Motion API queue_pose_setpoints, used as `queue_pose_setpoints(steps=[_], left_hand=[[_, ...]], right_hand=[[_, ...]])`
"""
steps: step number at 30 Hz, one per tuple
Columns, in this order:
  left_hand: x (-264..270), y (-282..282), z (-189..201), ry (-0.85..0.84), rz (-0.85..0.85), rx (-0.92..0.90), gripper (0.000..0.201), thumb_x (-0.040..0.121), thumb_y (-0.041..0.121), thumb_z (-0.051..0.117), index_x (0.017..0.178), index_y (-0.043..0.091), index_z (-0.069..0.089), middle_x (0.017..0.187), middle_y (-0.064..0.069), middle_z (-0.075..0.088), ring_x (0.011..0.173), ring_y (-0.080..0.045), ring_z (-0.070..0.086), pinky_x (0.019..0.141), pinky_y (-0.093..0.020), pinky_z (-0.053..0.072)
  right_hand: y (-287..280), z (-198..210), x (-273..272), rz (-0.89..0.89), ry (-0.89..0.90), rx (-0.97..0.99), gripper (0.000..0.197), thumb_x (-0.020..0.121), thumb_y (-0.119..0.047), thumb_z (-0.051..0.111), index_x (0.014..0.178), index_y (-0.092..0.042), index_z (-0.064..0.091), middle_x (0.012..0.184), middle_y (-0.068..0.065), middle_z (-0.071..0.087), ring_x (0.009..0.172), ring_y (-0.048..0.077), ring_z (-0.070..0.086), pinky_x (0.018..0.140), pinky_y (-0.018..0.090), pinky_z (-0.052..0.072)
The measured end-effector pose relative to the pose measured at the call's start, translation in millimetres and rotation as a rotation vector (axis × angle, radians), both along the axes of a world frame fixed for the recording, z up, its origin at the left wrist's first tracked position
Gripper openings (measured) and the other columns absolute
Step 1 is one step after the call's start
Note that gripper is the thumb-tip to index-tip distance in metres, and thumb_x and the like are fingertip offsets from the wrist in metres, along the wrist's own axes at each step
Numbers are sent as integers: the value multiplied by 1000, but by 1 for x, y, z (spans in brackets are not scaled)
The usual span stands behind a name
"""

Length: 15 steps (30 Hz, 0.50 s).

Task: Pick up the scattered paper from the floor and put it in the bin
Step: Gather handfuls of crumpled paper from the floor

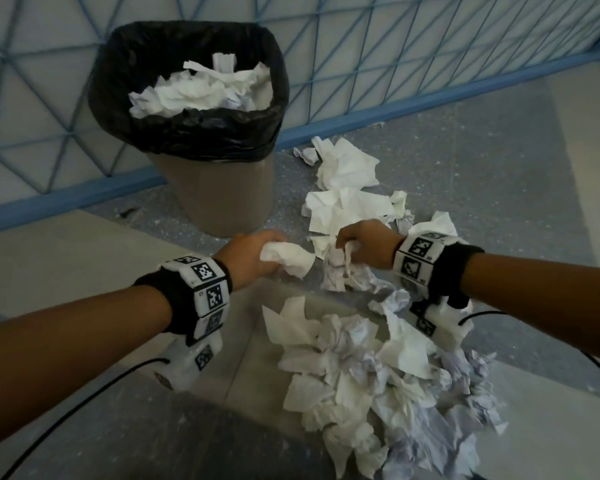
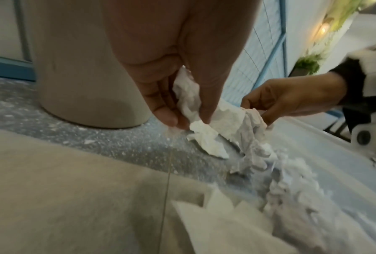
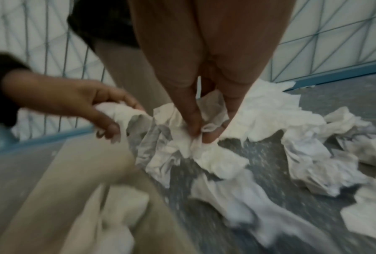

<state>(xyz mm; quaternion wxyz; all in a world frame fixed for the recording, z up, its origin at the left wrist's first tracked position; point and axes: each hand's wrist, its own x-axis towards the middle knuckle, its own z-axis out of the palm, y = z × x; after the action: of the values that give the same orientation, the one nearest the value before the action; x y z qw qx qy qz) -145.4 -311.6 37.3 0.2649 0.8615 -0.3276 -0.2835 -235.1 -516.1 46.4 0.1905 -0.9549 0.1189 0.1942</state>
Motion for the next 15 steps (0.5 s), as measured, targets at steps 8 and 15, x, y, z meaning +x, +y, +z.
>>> queue_pose_setpoints(steps=[8,15], left_hand=[[25,18,88,-40,151,-486,50,78,18,73,125,18,58,122,3,61,109,-7,57,80,-2,44],[85,16,184,-592,333,-530,53,89,27,59,138,18,42,128,-2,54,117,-14,51,89,-9,37]], right_hand=[[-6,113,50,-148,-299,331,19,75,8,66,85,-9,66,82,16,69,73,21,60,79,36,52],[13,197,110,-293,-811,436,18,60,-6,71,66,-22,64,58,-6,66,62,10,62,64,25,54]])
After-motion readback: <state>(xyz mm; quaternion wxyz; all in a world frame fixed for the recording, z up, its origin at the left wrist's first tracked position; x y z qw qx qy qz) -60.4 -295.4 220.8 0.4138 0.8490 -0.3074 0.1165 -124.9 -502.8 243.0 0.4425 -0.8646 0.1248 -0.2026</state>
